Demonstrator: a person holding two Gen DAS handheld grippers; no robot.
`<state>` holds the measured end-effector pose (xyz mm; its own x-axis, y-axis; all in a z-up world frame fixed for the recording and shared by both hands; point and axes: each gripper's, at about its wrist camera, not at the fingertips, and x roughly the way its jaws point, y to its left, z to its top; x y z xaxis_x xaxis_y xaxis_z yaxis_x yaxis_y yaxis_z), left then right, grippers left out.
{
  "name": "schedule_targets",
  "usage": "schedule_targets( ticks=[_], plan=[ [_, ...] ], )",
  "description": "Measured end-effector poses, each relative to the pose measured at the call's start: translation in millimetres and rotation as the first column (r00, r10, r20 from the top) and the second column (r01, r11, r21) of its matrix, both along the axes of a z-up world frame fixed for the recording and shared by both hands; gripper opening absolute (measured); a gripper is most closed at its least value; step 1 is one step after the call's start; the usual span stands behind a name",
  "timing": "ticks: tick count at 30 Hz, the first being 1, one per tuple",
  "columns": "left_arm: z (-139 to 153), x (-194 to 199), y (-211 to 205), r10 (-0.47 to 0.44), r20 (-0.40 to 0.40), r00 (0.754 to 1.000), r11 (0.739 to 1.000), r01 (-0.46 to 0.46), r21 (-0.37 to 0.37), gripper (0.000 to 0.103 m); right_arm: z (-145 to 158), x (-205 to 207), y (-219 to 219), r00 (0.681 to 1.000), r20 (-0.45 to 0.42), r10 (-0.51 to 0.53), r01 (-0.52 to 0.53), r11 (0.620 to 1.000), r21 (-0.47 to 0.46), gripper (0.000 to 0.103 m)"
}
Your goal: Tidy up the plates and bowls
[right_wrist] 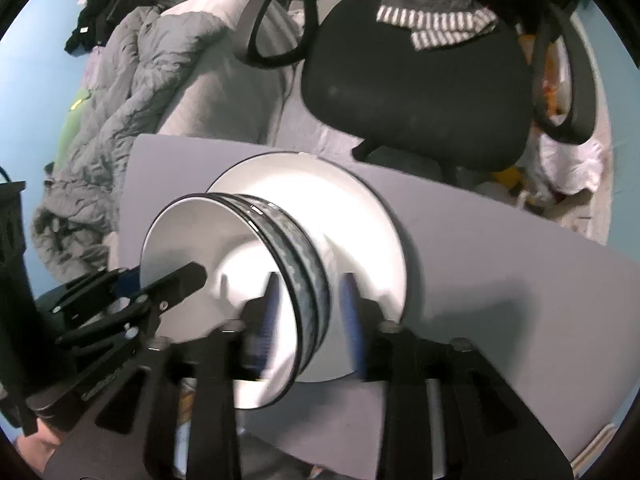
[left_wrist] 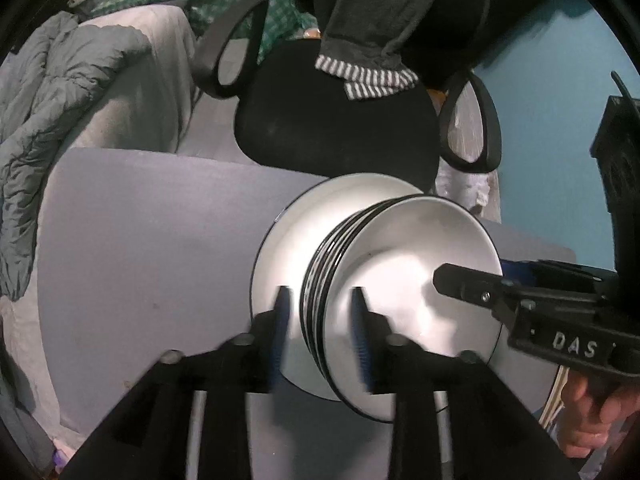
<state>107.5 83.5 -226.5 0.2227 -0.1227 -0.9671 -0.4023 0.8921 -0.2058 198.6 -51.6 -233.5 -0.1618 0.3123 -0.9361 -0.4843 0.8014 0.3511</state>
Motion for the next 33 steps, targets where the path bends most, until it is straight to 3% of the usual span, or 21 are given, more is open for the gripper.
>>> schedule_targets(
  ticks=[1, 6, 10, 13, 19, 33],
  plan=[
    [2.7, -1.7, 0.0, 0.005, 0.009, 1.000, 1.000, -0.006, 0.016, 0.048, 3.4, -1.4, 0.7, 1.000, 0.029, 0.007, -0.006, 1.000, -0.018, 0.059],
    [20.4, -12.7, 1.7, 0.028, 0.044, 0.999, 0.998, -0.030, 0.062, 0.062, 19.3, -6.1, -2.8, 0.993, 0.115, 0.026, -0.016, 0.996, -0.087, 0.061],
    [40.5, -24.4, 2.6, 0.056, 0.078, 0.995, 0.994, -0.062, 0.085, 0.064, 43.2, -10.6, -10.1, 0.981, 0.193, 0.011, 0.010, 0.994, -0.108, 0.062],
    [60.0, -32.9, 1.6, 0.070, 0.115, 0.991, 0.992, -0.081, 0.098, 0.071, 62.5, -13.2, -14.5, 0.973, 0.231, -0.007, 0.030, 0.995, -0.097, 0.062],
    [103.6, -47.1, -11.2, 0.051, 0.201, 0.978, 0.987, -0.080, 0.137, 0.073, 112.6, -20.0, -23.7, 0.945, 0.322, -0.060, 0.078, 0.996, -0.044, 0.062],
    [189.0, -80.1, -38.1, -0.011, 0.353, 0.935, 0.976, -0.067, 0.207, 0.083, 191.6, -51.2, -33.0, 0.898, 0.427, -0.110, 0.099, 0.994, 0.048, 0.062]
  ],
)
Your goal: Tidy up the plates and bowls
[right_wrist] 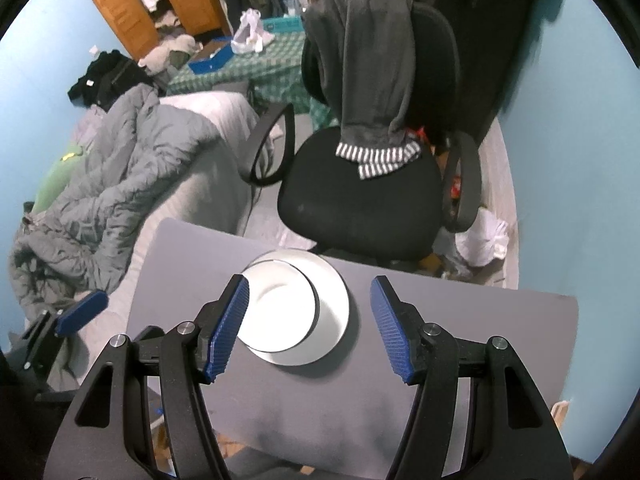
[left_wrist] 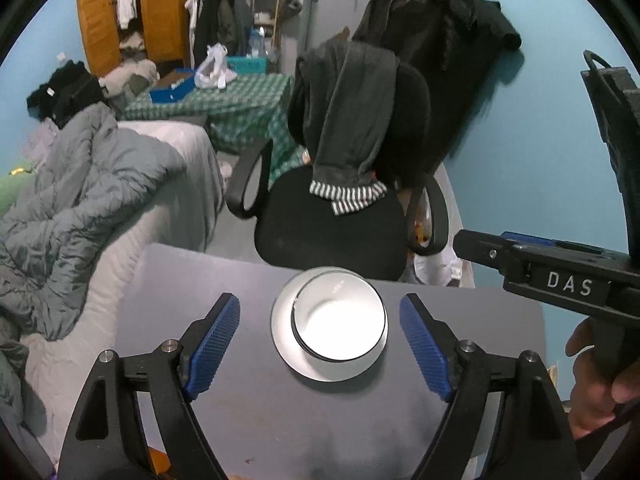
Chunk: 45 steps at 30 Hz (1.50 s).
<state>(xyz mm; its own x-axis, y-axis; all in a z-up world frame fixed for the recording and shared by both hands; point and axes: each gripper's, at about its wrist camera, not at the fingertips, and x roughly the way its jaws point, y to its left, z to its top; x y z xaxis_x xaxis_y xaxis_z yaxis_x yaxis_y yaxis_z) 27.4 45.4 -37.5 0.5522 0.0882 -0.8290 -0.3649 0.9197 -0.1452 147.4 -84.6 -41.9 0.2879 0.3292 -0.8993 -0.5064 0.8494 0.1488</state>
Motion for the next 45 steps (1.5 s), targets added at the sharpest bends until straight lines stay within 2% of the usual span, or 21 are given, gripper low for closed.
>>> schedule_targets(
  ticks=[4, 8, 16, 20, 37, 45],
  plan=[
    [16.6, -8.6, -2.7, -0.022, 0.036, 0.999, 1.000, 0.022, 0.015, 0.083, 13.6, -12.4, -0.3, 0.999, 0.049, 0.005, -0.004, 1.000, -0.021, 0.062],
    [29.3, -18.0, -6.8, -0.043, 0.063, 0.997, 0.998, 0.040, 0.049, 0.083, 22.9, -23.4, -2.6, 0.997, 0.072, -0.013, 0.012, 1.000, 0.003, 0.062],
    [43.1, -25.9, 5.8, -0.032, 0.100, 0.994, 0.999, 0.033, -0.004, 0.085, 37.5, -40.1, -11.1, 0.994, 0.102, -0.050, 0.047, 0.999, 0.026, 0.062],
    [50.8, -32.8, 8.0, -0.034, 0.115, 0.993, 0.999, 0.031, 0.031, 0.086, 42.2, -46.3, -15.5, 0.991, 0.114, -0.070, 0.067, 0.997, 0.032, 0.062],
    [54.8, -47.5, 15.5, -0.051, 0.111, 0.992, 0.997, 0.045, 0.056, 0.086, 51.7, -57.8, -20.3, 0.987, 0.131, -0.089, 0.085, 0.996, 0.033, 0.062],
    [53.1, -54.6, 16.4, -0.050, 0.111, 0.993, 0.998, 0.045, 0.046, 0.086, 57.6, -61.8, -24.5, 0.986, 0.136, -0.101, 0.097, 0.995, 0.034, 0.062]
  ],
)
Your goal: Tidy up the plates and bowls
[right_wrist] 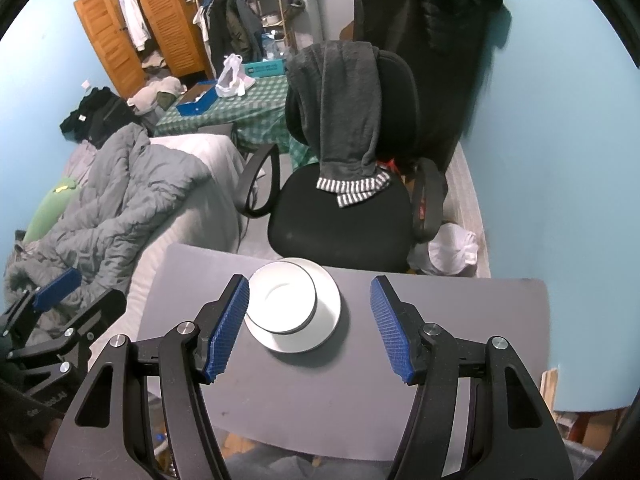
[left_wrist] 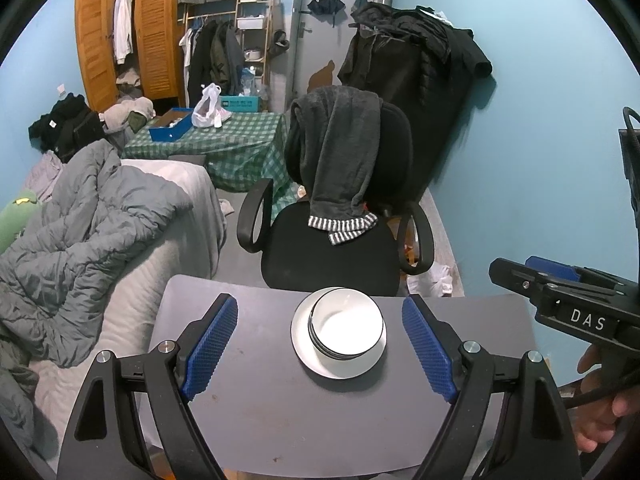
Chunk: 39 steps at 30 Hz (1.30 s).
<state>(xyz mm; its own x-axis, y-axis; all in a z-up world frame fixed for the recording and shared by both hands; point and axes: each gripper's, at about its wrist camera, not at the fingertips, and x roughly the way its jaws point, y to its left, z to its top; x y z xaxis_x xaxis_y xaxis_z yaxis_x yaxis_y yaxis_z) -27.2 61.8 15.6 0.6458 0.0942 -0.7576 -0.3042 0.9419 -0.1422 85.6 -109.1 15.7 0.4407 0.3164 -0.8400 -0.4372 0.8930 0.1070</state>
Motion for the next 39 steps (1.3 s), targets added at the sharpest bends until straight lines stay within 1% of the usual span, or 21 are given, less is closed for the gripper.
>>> schedule_targets(
  ticks=[11, 20, 27, 39],
  plan=[
    [0.9, -5.4, -0.9, 0.007, -0.014, 1.000, 1.000, -0.007, 0.009, 0.086, 3.1, -4.2, -1.0, 1.000, 0.001, 0.002, -0.002, 1.000, 0.003, 0.062],
    [0.3, -9.8, -1.0, 0.010, -0.040, 0.999, 0.999, -0.009, 0.038, 0.086, 4.9, -8.4, -3.2, 1.000, -0.006, 0.004, -0.004, 1.000, 0.007, 0.062],
    [-1.6, -11.2, -1.3, 0.008, -0.058, 0.998, 1.000, -0.007, 0.022, 0.086, 5.2, -11.3, -2.1, 1.000, -0.005, 0.004, -0.004, 1.000, 0.005, 0.062],
    [-0.3, -10.4, -4.0, -0.003, -0.060, 0.998, 1.000, 0.003, 0.004, 0.086, 6.2, -12.5, -3.2, 1.000, -0.006, 0.003, -0.003, 1.000, 0.005, 0.062]
  ],
)
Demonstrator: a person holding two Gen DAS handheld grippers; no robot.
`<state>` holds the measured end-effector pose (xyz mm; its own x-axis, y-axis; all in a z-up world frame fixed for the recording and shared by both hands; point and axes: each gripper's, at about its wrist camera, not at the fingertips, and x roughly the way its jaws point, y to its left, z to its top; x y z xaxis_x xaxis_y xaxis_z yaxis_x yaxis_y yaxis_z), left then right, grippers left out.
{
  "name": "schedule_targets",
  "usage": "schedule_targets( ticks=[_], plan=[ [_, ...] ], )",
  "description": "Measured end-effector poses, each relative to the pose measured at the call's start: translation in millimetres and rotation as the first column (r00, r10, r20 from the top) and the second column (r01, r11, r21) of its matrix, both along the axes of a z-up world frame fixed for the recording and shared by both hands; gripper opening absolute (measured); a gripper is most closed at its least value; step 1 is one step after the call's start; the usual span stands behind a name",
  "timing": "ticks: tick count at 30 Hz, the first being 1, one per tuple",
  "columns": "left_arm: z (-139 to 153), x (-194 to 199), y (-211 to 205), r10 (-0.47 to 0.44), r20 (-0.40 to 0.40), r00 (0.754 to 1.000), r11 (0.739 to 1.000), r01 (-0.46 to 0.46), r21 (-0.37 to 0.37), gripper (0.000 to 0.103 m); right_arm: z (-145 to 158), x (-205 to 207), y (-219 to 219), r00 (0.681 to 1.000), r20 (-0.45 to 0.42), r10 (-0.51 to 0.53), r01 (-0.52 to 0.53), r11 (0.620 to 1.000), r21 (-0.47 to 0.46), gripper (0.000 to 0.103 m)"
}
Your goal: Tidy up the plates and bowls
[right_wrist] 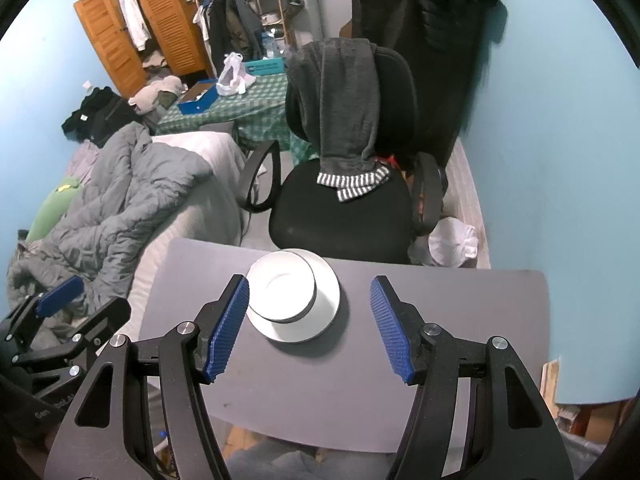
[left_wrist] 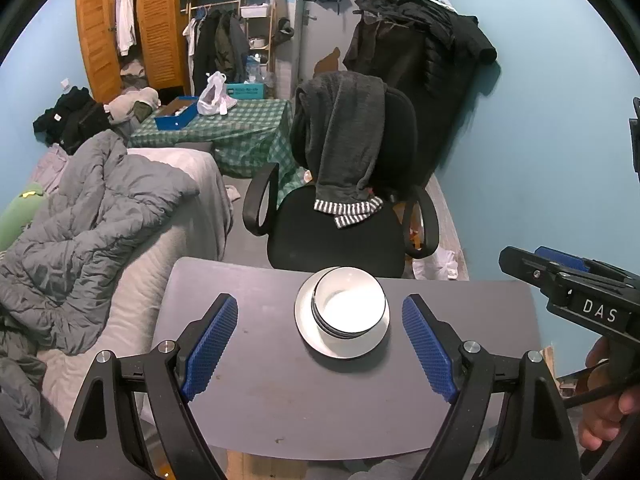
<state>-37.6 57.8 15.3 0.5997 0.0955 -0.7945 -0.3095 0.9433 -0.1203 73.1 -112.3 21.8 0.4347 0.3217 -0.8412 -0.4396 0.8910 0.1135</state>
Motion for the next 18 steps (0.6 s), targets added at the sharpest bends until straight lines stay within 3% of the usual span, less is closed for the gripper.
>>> schedule_targets(
  ticks=[18],
  plan=[
    [-2.0, 3.7, -3.0, 0.010, -0.017, 1.000, 1.000, -0.010, 0.004, 0.086, -7.4, -5.6, -2.7, 1.000, -0.008, 0.007, -0.007, 1.000, 0.011, 0.062]
  ],
)
